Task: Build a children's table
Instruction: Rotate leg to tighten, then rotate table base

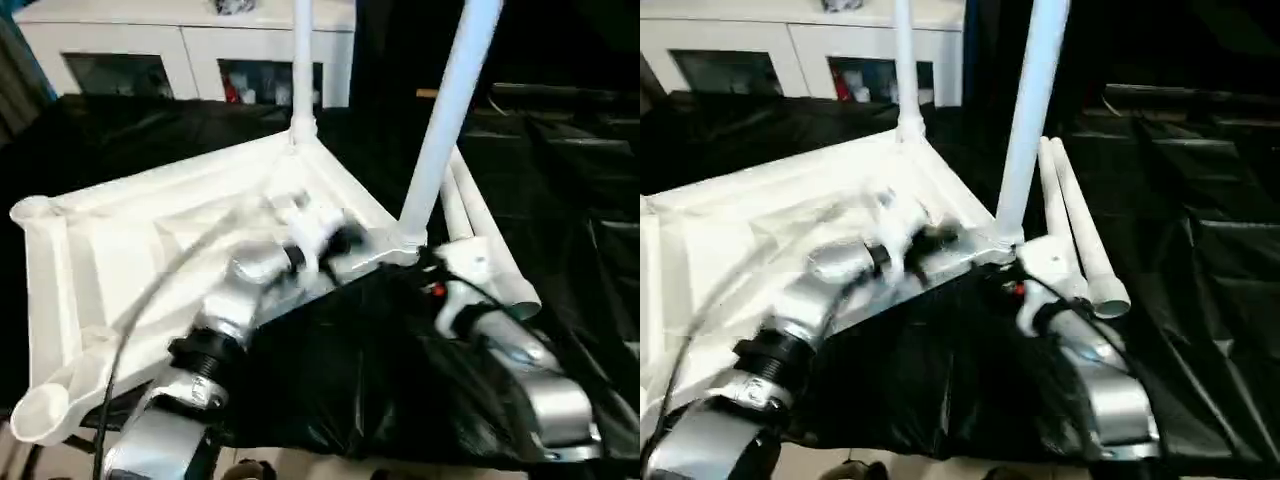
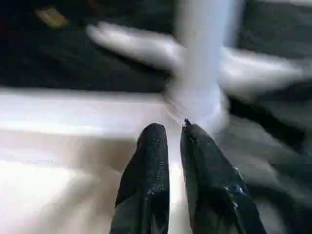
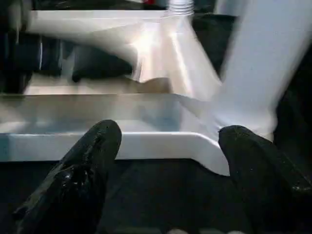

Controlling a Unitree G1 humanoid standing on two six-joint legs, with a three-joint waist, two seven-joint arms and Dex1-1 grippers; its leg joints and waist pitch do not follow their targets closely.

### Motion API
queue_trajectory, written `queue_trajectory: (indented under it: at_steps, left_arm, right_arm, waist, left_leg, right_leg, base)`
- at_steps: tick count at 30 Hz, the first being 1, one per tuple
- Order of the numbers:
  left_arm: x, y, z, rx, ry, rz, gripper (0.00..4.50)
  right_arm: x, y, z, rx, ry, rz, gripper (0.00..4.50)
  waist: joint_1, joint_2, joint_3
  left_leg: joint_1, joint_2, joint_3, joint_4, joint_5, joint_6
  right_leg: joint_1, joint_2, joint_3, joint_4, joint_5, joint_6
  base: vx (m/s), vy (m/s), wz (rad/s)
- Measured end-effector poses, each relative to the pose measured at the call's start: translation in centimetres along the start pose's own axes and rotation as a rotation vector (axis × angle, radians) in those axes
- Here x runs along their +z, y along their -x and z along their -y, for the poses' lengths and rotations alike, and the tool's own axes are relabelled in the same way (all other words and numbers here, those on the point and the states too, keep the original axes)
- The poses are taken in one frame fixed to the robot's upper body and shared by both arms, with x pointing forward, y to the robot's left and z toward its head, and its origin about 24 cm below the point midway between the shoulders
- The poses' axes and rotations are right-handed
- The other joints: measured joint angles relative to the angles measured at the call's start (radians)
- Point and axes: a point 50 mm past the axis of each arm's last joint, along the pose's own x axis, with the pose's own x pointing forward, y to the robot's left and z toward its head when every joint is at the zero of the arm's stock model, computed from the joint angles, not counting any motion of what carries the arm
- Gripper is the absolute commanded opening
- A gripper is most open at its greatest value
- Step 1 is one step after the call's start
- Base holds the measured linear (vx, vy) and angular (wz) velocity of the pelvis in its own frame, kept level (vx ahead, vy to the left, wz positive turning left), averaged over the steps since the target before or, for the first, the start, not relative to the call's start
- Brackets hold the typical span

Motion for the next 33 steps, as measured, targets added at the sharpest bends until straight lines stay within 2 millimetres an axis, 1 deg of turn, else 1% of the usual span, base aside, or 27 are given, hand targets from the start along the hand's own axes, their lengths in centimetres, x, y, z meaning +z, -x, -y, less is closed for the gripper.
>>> queue_trajectory:
  at_steps: [1, 2, 4, 6, 7, 8, 10, 11, 13, 15, 17, 19, 20, 22, 26, 28, 31, 33]
  left_arm:
    - [0.6, 0.5, -0.9, 0.048, -0.006, 0.021, 0.63]
    - [1.0, 1.3, -2.0, 0.103, -0.017, 0.038, 0.63]
    - [1.3, 2.5, -3.2, 0.167, -0.033, 0.045, 0.63]
    - [1.1, 3.7, -4.0, 0.22, -0.037, 0.032, 0.63]
    - [1.0, 4.2, -4.1, 0.235, -0.038, 0.023, 0.63]
    - [0.5, 5.4, -4.8, 0.282, -0.036, -0.013, 0.63]
    - [-0.2, 7.2, -5.7, 0.343, -0.075, -0.091, 0.63]
    - [-0.8, 8.6, -6.4, 0.404, -0.093, -0.153, 0.63]
    - [-1.6, 10.5, -7.6, 0.5, -0.101, -0.232, 0.63]
    - [-1.7, 11.8, -8.3, 0.563, -0.119, -0.273, 0.63]
    - [-1.8, 13.6, -8.9, 0.634, -0.17, -0.344, 0.63]
    - [-2.0, 15.4, -9.4, 0.703, -0.197, -0.409, 0.63]
    - [-2.2, 16.1, -9.5, 0.736, -0.203, -0.442, 0.63]
    - [-2.5, 17.1, -9.6, 0.761, -0.209, -0.485, 0.63]
    - [-3.7, 17.9, -9.4, 0.761, -0.193, -0.56, 0.63]
    - [-4.3, 17.9, -9.2, 0.73, -0.183, -0.599, 0.63]
    - [-5.8, 17.8, -8.7, 0.625, -0.151, -0.677, 0.63]
    - [-6.1, 17.8, -8.5, 0.575, -0.151, -0.706, 0.63]
  right_arm:
    - [0.1, -0.2, -0.1, 0.009, 0.005, -0.006, 3.68]
    - [0.2, -0.3, -0.1, 0.013, 0.013, -0.016, 3.68]
    - [0.0, -0.4, -0.2, 0.022, 0.021, -0.04, 3.68]
    - [-0.5, -0.5, -0.2, 0.028, 0.036, -0.077, 3.68]
    - [-0.6, -0.5, -0.4, 0.035, 0.044, -0.091, 3.68]
    - [-1.1, -0.5, -0.7, 0.052, 0.057, -0.132, 3.68]
    - [-1.6, -0.6, -1.0, 0.072, 0.057, -0.169, 3.68]
    - [-1.8, -0.6, -1.1, 0.083, 0.055, -0.189, 3.68]
    - [-2.0, -0.5, -1.0, 0.091, 0.053, -0.209, 3.68]
    - [-2.0, -0.6, -1.0, 0.096, 0.054, -0.215, 3.68]
    - [-1.7, -1.0, -1.3, 0.109, 0.059, -0.208, 3.68]
    - [-1.5, -1.3, -1.3, 0.112, 0.064, -0.21, 3.68]
    - [-1.8, -1.4, -1.1, 0.108, 0.061, -0.222, 3.68]
    - [-2.3, -1.8, -1.2, 0.107, 0.049, -0.246, 3.68]
    - [-2.5, -2.5, -1.3, 0.102, 0.056, -0.268, 3.68]
    - [-2.5, -2.9, -1.3, 0.099, 0.063, -0.284, 3.68]
    - [-2.3, -3.6, -1.2, 0.083, 0.068, -0.289, 3.68]
    - [-2.3, -4.1, -1.3, 0.081, 0.059, -0.29, 3.68]
  waist:
    - [-0.001, -0.003, 0.0]
    - [-0.001, -0.008, -0.001]
    - [0.003, -0.018, -0.005]
    - [0.012, -0.022, -0.005]
    - [0.013, -0.023, -0.005]
    - [0.016, -0.026, -0.003]
    - [0.018, -0.032, -0.001]
    - [0.019, -0.034, -0.001]
    - [0.021, -0.036, 0.0]
    - [0.028, -0.04, 0.001]
    - [0.027, -0.044, 0.0]
    - [0.027, -0.046, 0.0]
    - [0.028, -0.047, -0.001]
    - [0.031, -0.047, -0.001]
    - [0.041, -0.048, 0.0]
    - [0.044, -0.046, 0.001]
    - [0.046, -0.046, 0.001]
    - [0.046, -0.047, -0.001]
  left_leg:
    - [0.0, 0.0, 0.0, 0.0, 0.0, 0.0]
    - [0.0, 0.0, 0.0, 0.0, 0.0, 0.0]
    - [0.0, 0.0, 0.0, 0.001, 0.0, 0.0]
    - [-0.001, 0.0, 0.0, 0.003, 0.0, 0.0]
    - [-0.001, 0.0, 0.001, 0.003, 0.0, 0.0]
    - [-0.002, 0.0, 0.001, 0.003, 0.0, 0.001]
    - [-0.002, 0.001, 0.001, 0.003, 0.0, 0.0]
    - [-0.002, 0.001, 0.001, 0.003, 0.0, 0.0]
    - [-0.002, 0.001, 0.001, 0.003, 0.0, 0.0]
    - [-0.001, 0.001, 0.001, 0.004, 0.0, -0.001]
    - [0.0, 0.001, 0.0, 0.005, 0.001, -0.002]
    - [0.001, 0.001, 0.0, 0.005, 0.001, -0.002]
    - [0.002, 0.001, 0.0, 0.005, 0.001, -0.002]
    - [0.002, 0.001, -0.001, 0.005, 0.001, -0.003]
    - [0.004, 0.0, -0.002, 0.006, 0.003, -0.006]
    - [0.004, 0.0, -0.003, 0.005, 0.004, -0.007]
    - [0.004, 0.0, -0.004, 0.005, 0.004, -0.007]
    - [0.006, 0.0, -0.004, 0.005, 0.004, -0.008]
  right_leg:
    - [0.0, 0.0, 0.0, 0.0, 0.0, 0.0]
    - [0.0, 0.0, 0.0, 0.0, 0.0, 0.0]
    - [0.0, 0.0, 0.001, 0.0, -0.002, 0.003]
    - [0.0, 0.0, 0.001, 0.0, -0.003, 0.004]
    - [0.0, 0.0, 0.001, 0.0, -0.003, 0.004]
    - [0.0, 0.0, 0.002, 0.0, -0.003, 0.004]
    - [-0.001, 0.0, 0.001, 0.0, -0.003, 0.004]
    - [-0.001, 0.001, 0.001, 0.001, -0.003, 0.004]
    - [-0.001, 0.001, 0.001, 0.002, -0.003, 0.004]
    - [0.0, 0.0, 0.001, 0.002, -0.003, 0.004]
    - [0.001, 0.0, 0.002, 0.005, -0.003, 0.004]
    - [0.001, 0.0, 0.002, 0.006, -0.003, 0.004]
    - [0.002, 0.0, 0.002, 0.006, -0.003, 0.004]
    - [0.002, 0.0, 0.002, 0.008, -0.003, 0.005]
    - [0.001, 0.0, 0.003, 0.014, -0.005, 0.007]
    - [0.0, 0.001, 0.003, 0.015, -0.006, 0.008]
    - [0.0, 0.001, 0.002, 0.016, -0.006, 0.01]
    - [0.001, 0.001, 0.002, 0.017, -0.006, 0.01]
  base:
    - [0.0, 0.0, 0.0]
    - [0.0, 0.0, 0.0]
    - [0.0, 0.0, 0.0]
    - [0.0, 0.0, 0.0]
    - [0.0, 0.0, 0.0]
    - [0.0, 0.0, 0.0]
    - [0.0, 0.0, 0.0]
    - [0.0, 0.0, 0.0]
    - [0.0, 0.0, 0.0]
    - [0.0, 0.0, 0.0]
    - [0.0, 0.0, 0.0]
    - [0.0, 0.0, 0.0]
    - [0.0, 0.0, 0.0]
    - [0.0, 0.0, 0.0]
    - [0.0, 0.0, 0.0]
    - [0.0, 0.0, 0.0]
    - [0.0, 0.0, 0.0]
    - [0.0, 0.0, 0.0]
